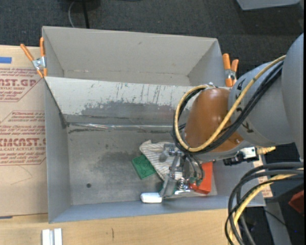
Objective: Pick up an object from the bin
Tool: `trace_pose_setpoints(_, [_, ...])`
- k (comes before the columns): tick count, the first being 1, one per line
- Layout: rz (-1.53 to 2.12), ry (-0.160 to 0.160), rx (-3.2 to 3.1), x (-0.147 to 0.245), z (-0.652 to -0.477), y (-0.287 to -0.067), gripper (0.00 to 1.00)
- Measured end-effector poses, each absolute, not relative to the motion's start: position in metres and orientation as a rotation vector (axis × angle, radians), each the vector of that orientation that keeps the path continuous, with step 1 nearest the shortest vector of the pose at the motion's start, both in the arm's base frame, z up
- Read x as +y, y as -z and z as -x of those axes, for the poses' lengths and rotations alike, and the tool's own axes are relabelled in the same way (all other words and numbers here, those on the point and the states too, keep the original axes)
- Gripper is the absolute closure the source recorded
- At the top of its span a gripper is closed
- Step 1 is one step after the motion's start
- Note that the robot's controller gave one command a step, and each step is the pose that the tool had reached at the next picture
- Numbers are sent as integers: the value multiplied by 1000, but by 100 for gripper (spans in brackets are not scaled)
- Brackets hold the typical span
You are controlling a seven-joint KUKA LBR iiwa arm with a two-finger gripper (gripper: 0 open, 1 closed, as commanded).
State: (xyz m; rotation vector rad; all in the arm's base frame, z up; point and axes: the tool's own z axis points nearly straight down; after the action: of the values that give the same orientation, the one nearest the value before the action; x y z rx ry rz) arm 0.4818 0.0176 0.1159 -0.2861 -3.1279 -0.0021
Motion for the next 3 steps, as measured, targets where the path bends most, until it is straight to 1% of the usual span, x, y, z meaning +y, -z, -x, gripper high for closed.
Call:
trace_pose_setpoints(1, [192,1,-3137,12,-482,-88,0])
trace_pose_setpoints(2, [507,3,-3106,27,-482,-71,100])
trace_pose_setpoints(3, [507,3,-3106,27,-482,-71,100])
